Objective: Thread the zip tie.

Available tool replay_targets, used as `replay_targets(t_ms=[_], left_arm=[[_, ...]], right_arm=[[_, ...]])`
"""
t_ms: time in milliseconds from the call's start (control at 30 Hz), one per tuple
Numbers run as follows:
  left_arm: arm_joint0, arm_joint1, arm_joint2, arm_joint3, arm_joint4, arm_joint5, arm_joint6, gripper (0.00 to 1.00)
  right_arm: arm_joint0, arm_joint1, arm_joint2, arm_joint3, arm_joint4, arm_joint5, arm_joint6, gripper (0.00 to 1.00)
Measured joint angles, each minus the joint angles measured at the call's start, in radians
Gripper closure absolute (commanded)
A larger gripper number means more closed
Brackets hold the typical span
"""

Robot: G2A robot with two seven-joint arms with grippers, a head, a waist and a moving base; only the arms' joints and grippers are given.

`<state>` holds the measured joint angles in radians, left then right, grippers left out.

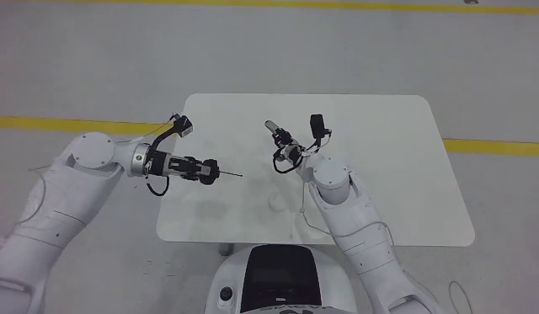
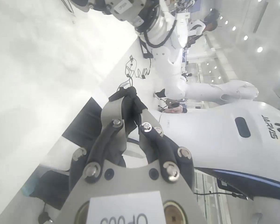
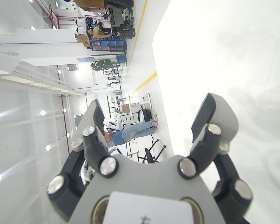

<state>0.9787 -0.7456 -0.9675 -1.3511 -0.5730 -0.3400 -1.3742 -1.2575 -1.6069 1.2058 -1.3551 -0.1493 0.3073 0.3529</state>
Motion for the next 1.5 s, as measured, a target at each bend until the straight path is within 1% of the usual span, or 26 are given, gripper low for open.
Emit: replay_targets(t_ms=[67, 200, 267, 300, 333, 367, 400, 433, 467, 567, 633, 700, 800, 900, 1000, 1133, 1200, 1267, 1333, 1400, 1500], left_arm=[[-0.001, 0.001, 0.020, -0.001, 0.002, 0.000, 0.019, 1.00], [-0.001, 0.001, 0.022, -0.002, 0.002, 0.000, 0.021, 1.00], [0.009, -0.001, 0.028, -0.005, -0.007, 0.001, 0.035, 1.00], [0.014, -0.003, 0.031, 0.000, -0.019, 0.000, 0.036, 1.00], [0.017, -0.006, 0.032, 0.018, -0.042, 0.000, 0.030, 1.00], [0.018, -0.008, 0.031, 0.033, -0.062, 0.000, 0.017, 1.00], [0.019, -0.013, 0.029, 0.052, -0.097, 0.000, -0.007, 1.00], [0.020, -0.017, 0.028, 0.066, -0.121, 0.000, -0.017, 1.00], [0.022, -0.020, 0.029, 0.072, -0.140, 0.000, -0.019, 1.00], [0.033, -0.028, 0.038, 0.080, -0.199, 0.000, -0.016, 1.00], [0.037, -0.031, 0.049, 0.087, -0.234, 0.000, -0.016, 1.00], [0.038, -0.036, 0.063, 0.096, -0.281, 0.000, -0.016, 1.00], [0.028, -0.044, 0.079, 0.123, -0.335, 0.000, -0.016, 1.00], [0.014, -0.055, 0.097, 0.151, -0.369, 0.000, -0.016, 1.00], [0.010, -0.056, 0.099, 0.164, -0.365, 0.000, -0.016, 1.00], [0.010, -0.055, 0.099, 0.163, -0.364, 0.000, -0.016, 1.00], [0.015, -0.057, 0.101, 0.151, -0.355, 0.004, 0.000, 1.00], [0.022, -0.058, 0.101, 0.150, -0.343, 0.002, 0.018, 1.00], [0.032, -0.063, 0.099, 0.169, -0.373, 0.000, 0.000, 1.00], [0.038, -0.072, 0.104, 0.187, -0.425, 0.000, -0.021, 1.00], [0.031, -0.087, 0.122, 0.218, -0.455, 0.000, -0.016, 1.00]], right_arm=[[0.000, 0.000, 0.000, 0.000, 0.000, 0.000, 0.000, 0.00], [0.000, 0.000, 0.000, 0.000, 0.000, 0.000, 0.000, 0.00], [0.000, 0.000, 0.000, 0.000, 0.000, 0.000, 0.000, 0.00], [0.000, 0.000, 0.000, 0.000, 0.000, 0.000, 0.000, 0.00], [0.000, 0.000, 0.000, 0.000, 0.000, 0.000, 0.000, 0.00], [0.000, 0.000, 0.000, 0.000, 0.000, 0.000, 0.000, 0.00], [-0.003, 0.001, 0.001, -0.002, 0.006, -0.007, 0.004, 0.00], [-0.005, 0.003, 0.006, -0.005, 0.015, -0.019, 0.017, 0.00], [-0.006, 0.006, 0.013, -0.008, 0.025, -0.036, 0.042, 0.00], [-0.002, 0.021, 0.047, -0.005, 0.062, -0.097, 0.171, 0.00], [0.011, 0.031, 0.066, 0.009, 0.081, -0.133, 0.268, 0.00], [0.028, 0.039, 0.071, 0.027, 0.100, -0.168, 0.360, 0.00], [0.057, 0.048, 0.064, 0.065, 0.121, -0.224, 0.481, 0.00], [0.087, 0.051, 0.060, 0.113, 0.175, -0.251, 0.584, 0.00], [0.087, 0.051, 0.060, 0.113, 0.172, -0.250, 0.584, 0.00], [0.087, 0.051, 0.060, 0.112, 0.170, -0.249, 0.582, 0.00], [0.083, 0.052, 0.057, 0.111, 0.177, -0.258, 0.582, 0.00], [0.084, 0.056, 0.059, 0.128, 0.196, -0.285, 0.608, 0.00], [0.093, 0.064, 0.072, 0.171, 0.228, -0.331, 0.668, 0.00], [0.101, 0.070, 0.087, 0.214, 0.285, -0.378, 0.745, 0.00], [0.113, 0.078, 0.097, 0.268, 0.347, -0.428, 0.832, 0.00]])
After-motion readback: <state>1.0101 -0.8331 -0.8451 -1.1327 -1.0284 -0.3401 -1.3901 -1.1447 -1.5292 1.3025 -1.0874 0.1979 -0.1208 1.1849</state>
